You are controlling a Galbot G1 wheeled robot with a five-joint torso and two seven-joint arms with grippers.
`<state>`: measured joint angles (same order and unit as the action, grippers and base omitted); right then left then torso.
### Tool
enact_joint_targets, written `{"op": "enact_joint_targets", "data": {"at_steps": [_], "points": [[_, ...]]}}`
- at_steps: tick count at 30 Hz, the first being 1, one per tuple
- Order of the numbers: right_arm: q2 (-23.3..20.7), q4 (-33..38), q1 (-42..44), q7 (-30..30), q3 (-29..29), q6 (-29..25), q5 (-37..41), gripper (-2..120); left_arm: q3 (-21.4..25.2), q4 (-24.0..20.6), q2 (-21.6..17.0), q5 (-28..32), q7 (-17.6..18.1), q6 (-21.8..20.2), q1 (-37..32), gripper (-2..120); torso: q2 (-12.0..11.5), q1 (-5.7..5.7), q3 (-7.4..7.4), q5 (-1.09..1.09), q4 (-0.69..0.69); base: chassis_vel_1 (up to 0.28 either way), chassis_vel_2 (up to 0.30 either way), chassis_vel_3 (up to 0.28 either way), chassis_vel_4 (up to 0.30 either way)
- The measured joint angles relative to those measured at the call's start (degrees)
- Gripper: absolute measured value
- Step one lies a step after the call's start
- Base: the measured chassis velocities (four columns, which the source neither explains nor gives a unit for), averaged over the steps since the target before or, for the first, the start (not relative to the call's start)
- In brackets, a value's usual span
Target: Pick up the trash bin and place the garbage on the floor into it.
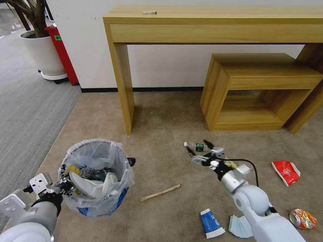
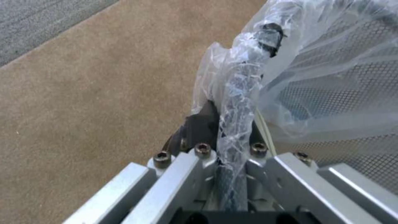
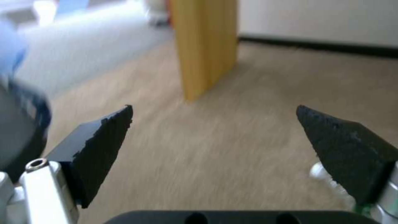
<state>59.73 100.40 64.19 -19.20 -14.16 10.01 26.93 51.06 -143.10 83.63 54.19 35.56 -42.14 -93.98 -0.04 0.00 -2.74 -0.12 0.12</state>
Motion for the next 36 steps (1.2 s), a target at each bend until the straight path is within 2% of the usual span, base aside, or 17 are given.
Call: {"op": "enact_joint_targets", "data": {"at_steps": [2,4,6,8,9,11,13,15,16,19,20,23,27,30,36], "points": [[-0.34,-1.37,-1.86,-1.61,1.65,1.04,-1.42,100,0.03,-0.03,-0.03,0.0,0.02,0.0,0.03,0,0.0,0.0,0.0,0.0,0.0,0.0,0.0,0.0,0.0],[-0.69,-5.16,-6.04,-5.66,5.46,2.17,-4.84,100,-0.01,-0.04,0.07,-0.17,0.06,0.0,-0.01,0,0.0,0.0,0.0,0.0,0.0,0.0,0.0,0.0,0.0],[-0.69,-6.01,-6.9,-6.46,6.26,2.33,-5.39,100,-0.07,-0.04,0.16,-0.31,0.06,0.0,-0.06,0,0.0,0.0,0.0,0.0,0.0,0.0,0.0,0.0,0.0],[-0.27,-11.28,-11.42,-11.75,10.34,2.3,-7.29,100,-0.26,-0.04,0.48,-0.9,0.07,0.0,-0.48,0,0.0,0.0,0.0,0.0,0.0,0.0,0.0,0.0,0.0],[-0.27,-11.28,-11.42,-11.75,10.34,2.3,-7.29,100,-0.26,-0.04,0.48,-0.9,0.07,0.0,-0.48,0,0.0,0.0,0.0,0.0,0.0,0.0,0.0,0.0,0.0],[0.76,-16.52,-15.47,-16.85,13.98,1.08,-9.68,100,-0.01,-0.03,0.53,-1.02,0.07,0.0,-0.7,0,0.0,0.0,-0.01,0.01,0.0,0.0,0.0,0.0,0.0],[1.35,-18.29,-17.1,-18.72,15.1,0.51,-11.25,100,0.16,-0.04,0.52,-1.05,0.07,0.0,-0.72,0,0.0,0.0,-0.01,0.01,0.01,0.0,0.0,0.0,0.0],[3.72,-23.18,-21.97,-24.49,18.17,-1.73,-15.56,100,0.34,0.09,0.61,-1.23,0.06,0.0,-0.69,0,0.0,0.0,-0.01,-0.01,0.0,0.0,0.0,0.0,0.0],[3.72,-23.18,-21.97,-24.49,18.17,-1.73,-15.56,100,0.34,0.09,0.61,-1.23,0.06,0.0,-0.69,0,0.0,0.0,-0.01,-0.01,0.0,0.0,0.0,0.0,0.0],[7.28,-29.04,-26.81,-34.11,20.26,-4.94,-19.8,100,0.23,0.83,0.89,-2.13,0.06,0.0,-0.56,0,0.0,0.0,-0.01,0.0,-0.01,0.0,0.0,0.0,0.0],[7.28,-29.04,-26.81,-34.11,20.26,-4.94,-19.8,100,0.23,0.83,0.89,-2.13,0.06,0.0,-0.56,0,0.0,0.0,-0.01,0.0,-0.01,0.0,0.0,0.0,0.0],[8.06,-32.32,-29.65,-39.8,21.54,-6.0,-22.48,100,0.16,1.06,1.01,-2.54,0.06,0.0,-0.35,0,0.0,0.0,-0.01,0.0,-0.01,0.0,0.0,0.0,0.0],[7.73,-34.02,-31.07,-41.9,22.66,-6.74,-24.11,100,0.04,1.16,1.13,-2.66,0.04,0.0,-0.21,0,0.0,0.0,-0.01,0.0,-0.01,0.0,0.0,0.0,0.0],[7.56,-38.68,-32.81,-46.21,23.83,-10.17,-32.06,100,-0.17,1.96,1.57,-3.0,0.03,0.0,0.15,0,0.0,0.0,-0.01,0.0,0.01,0.0,0.0,0.0,0.0],[6.47,-40.25,-32.69,-46.74,24.43,-12.27,-39.32,100,-0.29,2.72,1.64,-3.15,-0.16,0.0,0.4,0,0.0,0.0,0.0,0.0,0.01,0.0,0.0,0.0,0.0]]}}
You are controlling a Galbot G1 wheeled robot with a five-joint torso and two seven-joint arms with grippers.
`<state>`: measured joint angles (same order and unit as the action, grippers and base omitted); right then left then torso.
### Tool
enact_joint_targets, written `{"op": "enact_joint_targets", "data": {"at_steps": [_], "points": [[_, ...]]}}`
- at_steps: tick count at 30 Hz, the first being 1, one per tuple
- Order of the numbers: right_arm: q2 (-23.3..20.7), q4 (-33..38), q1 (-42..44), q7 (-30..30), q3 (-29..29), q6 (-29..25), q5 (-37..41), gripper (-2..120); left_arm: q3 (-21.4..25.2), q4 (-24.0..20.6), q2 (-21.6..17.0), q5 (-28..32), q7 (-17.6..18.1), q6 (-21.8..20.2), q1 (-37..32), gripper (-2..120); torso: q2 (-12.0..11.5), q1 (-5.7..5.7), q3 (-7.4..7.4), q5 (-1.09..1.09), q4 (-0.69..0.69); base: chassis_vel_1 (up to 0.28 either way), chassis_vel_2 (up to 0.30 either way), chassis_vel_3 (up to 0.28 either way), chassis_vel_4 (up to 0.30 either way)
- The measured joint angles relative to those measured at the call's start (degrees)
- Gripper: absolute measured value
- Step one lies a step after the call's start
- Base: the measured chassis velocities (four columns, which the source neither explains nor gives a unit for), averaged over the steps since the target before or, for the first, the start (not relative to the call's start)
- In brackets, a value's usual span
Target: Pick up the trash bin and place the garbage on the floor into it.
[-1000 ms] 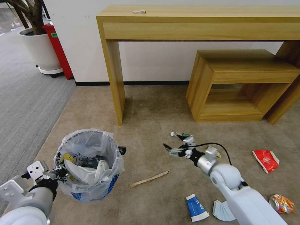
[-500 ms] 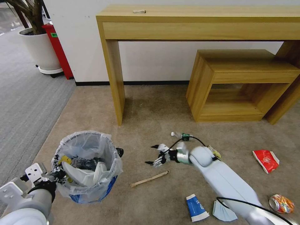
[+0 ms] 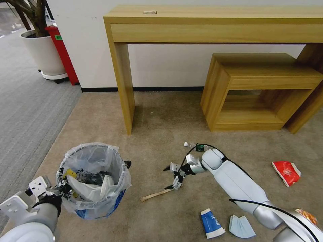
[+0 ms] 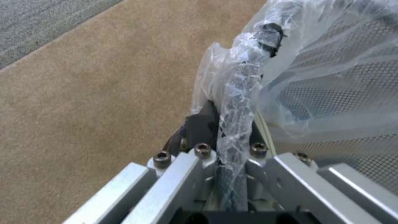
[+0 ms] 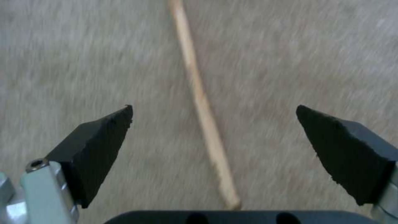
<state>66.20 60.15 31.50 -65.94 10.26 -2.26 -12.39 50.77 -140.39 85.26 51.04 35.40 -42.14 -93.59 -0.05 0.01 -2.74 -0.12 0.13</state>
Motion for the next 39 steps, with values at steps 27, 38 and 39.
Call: {"op": "enact_joint_targets", "data": {"at_steps": [27,38,39], "points": [[6.99,-7.1,0.48,1.41,-0.65,-3.15,-10.84,80,-0.38,0.43,-0.44,-0.43,-0.19,0.35,0.23,0,0.0,0.0,0.0,-0.01,-0.01,0.0,0.0,0.0,0.0],[8.13,-8.5,1.84,2.11,-3.32,-4.4,-16.31,75,-0.05,-0.28,-0.14,-0.42,-0.24,0.62,-0.5,0,0.0,0.0,0.0,0.0,-0.01,0.0,0.0,0.0,0.0],[8.12,-8.56,1.97,2.31,-3.64,-4.59,-17.04,75,-0.07,-0.35,-0.12,-0.43,-0.25,0.65,-0.51,0,0.0,0.0,0.0,0.0,-0.01,0.0,0.0,0.0,0.0]]}}
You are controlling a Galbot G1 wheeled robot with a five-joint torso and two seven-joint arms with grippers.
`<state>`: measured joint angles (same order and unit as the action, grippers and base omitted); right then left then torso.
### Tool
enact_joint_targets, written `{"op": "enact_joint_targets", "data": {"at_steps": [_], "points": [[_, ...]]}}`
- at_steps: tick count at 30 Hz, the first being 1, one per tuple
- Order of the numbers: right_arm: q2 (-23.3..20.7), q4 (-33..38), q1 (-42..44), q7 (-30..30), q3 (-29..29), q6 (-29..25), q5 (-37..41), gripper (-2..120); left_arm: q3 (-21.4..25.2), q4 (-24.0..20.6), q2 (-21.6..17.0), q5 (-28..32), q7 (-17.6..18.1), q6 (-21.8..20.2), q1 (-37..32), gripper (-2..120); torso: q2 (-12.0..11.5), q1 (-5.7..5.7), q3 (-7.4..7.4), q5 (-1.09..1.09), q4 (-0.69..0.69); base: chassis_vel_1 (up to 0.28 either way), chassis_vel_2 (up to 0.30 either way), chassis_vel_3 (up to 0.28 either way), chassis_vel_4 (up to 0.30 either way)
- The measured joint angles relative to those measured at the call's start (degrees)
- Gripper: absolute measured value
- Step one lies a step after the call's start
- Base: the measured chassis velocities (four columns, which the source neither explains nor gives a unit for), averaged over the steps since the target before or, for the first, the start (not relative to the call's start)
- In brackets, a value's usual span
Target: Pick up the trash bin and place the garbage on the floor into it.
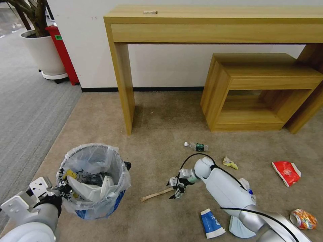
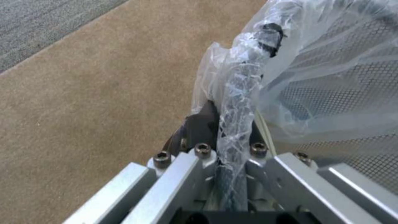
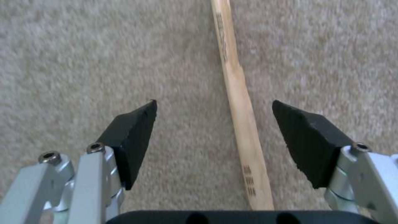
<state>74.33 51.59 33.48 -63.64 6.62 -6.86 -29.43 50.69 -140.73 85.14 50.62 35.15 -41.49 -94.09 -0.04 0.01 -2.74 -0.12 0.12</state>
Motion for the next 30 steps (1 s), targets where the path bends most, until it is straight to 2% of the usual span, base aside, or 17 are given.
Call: {"op": "enact_joint_targets", "data": {"at_steps": [3,5,6,9,13,21,23,30], "points": [[-0.11,-0.1,0.2,0.5,-0.31,-0.22,-0.79,72,-0.1,-0.04,0.06,-0.06,0.0,0.04,0.0,0,0.0,0.0,0.0,0.0,0.0,0.0,0.0,0.0,0.0],[-0.33,-0.19,0.37,0.81,-0.64,-0.25,-1.13,61,-0.18,-0.1,0.11,-0.15,0.0,0.03,0.0,0,0.0,0.0,0.0,0.0,0.0,0.0,0.0,0.0,0.0],[-0.33,-0.19,0.37,0.81,-0.64,-0.25,-1.13,61,-0.18,-0.1,0.11,-0.15,0.0,0.03,0.0,0,0.0,0.0,0.0,0.0,0.0,0.0,0.0,0.0,0.0],[-0.53,-0.19,0.48,0.91,-1.08,-0.26,-1.35,46,-0.34,-0.13,0.15,-0.31,0.0,0.04,-0.01,0,0.0,0.0,0.0,0.0,0.0,0.0,0.0,0.0,0.0],[-0.56,-0.22,0.5,0.97,-1.29,-0.27,-1.51,37,-0.42,-0.15,0.19,-0.39,0.0,0.05,-0.01,0,0.0,0.0,0.0,0.0,0.0,0.0,0.0,0.0,0.0],[-0.52,-0.59,0.63,1.22,-1.99,-0.75,-3.43,4,-0.46,-0.12,0.23,-0.44,0.0,0.08,0.0,0,0.0,0.0,0.0,0.0,0.0,0.0,0.0,0.0,0.0],[-0.52,-0.65,0.63,1.27,-2.1,-0.79,-3.58,0,-0.46,-0.11,0.23,-0.44,-0.01,0.08,-0.01,0,0.0,0.0,0.0,0.0,0.0,0.0,0.0,0.0,0.0],[-0.68,-0.19,0.52,1.6,-2.54,-1.11,-2.12,1,-0.51,-0.09,0.2,-0.44,-0.01,0.09,0.02,0,0.0,0.0,0.0,0.0,0.0,0.0,0.0,0.0,0.0]]}}
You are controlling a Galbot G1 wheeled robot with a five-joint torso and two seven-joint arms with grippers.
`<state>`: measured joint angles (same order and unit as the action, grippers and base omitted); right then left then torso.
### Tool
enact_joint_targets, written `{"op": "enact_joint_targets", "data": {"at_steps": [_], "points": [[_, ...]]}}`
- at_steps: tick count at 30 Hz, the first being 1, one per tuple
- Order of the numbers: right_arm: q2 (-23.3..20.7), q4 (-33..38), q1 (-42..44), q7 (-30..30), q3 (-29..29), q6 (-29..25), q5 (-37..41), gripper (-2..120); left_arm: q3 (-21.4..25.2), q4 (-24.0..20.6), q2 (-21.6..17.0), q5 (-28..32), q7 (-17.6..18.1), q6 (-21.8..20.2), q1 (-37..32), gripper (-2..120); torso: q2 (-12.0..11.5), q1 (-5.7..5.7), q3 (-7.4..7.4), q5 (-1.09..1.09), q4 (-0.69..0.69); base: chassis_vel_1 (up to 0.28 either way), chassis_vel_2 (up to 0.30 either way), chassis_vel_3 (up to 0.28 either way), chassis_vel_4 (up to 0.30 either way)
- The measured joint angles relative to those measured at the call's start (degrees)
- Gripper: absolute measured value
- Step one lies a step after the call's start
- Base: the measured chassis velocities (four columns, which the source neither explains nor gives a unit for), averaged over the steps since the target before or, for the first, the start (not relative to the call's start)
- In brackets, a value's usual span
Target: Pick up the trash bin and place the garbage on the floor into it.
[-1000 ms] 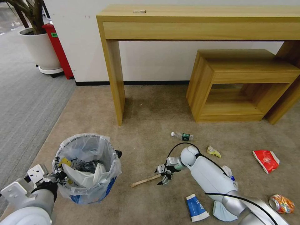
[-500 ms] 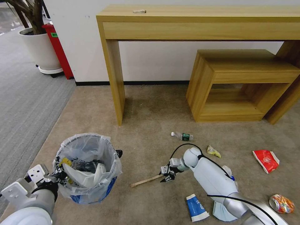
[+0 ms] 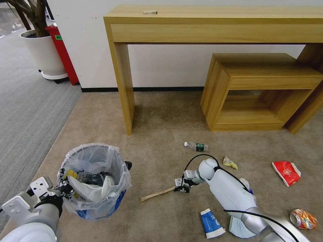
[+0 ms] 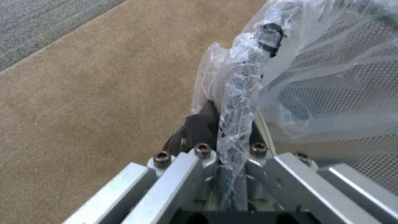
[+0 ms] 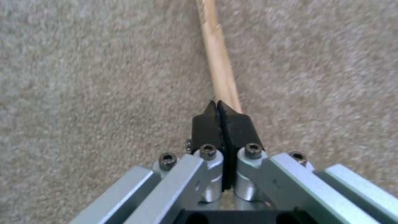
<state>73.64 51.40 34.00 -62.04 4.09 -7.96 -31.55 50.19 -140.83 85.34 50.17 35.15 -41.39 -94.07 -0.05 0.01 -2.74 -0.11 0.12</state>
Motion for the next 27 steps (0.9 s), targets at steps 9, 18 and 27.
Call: {"op": "enact_joint_targets", "data": {"at_steps": [9,18,27], "points": [[0.31,-0.07,-0.1,-0.05,0.05,-0.22,0.97,34,-0.03,-0.03,-0.17,0.05,-0.02,0.0,0.0,0,0.0,0.0,0.0,0.0,0.0,0.0,0.0,0.0,0.0],[0.73,-0.94,-0.15,1.23,0.07,-0.47,-1.77,64,0.05,-0.09,-0.44,0.15,-0.04,0.0,-0.14,0,0.0,0.0,0.0,0.0,0.0,0.0,0.0,0.0,0.0],[1.57,-3.43,-0.32,3.68,-0.4,-0.64,-3.15,46,-0.07,-0.18,-0.43,0.16,-0.04,0.0,-0.18,0,0.0,0.0,0.0,0.0,0.0,0.0,0.0,0.0,0.0]]}}
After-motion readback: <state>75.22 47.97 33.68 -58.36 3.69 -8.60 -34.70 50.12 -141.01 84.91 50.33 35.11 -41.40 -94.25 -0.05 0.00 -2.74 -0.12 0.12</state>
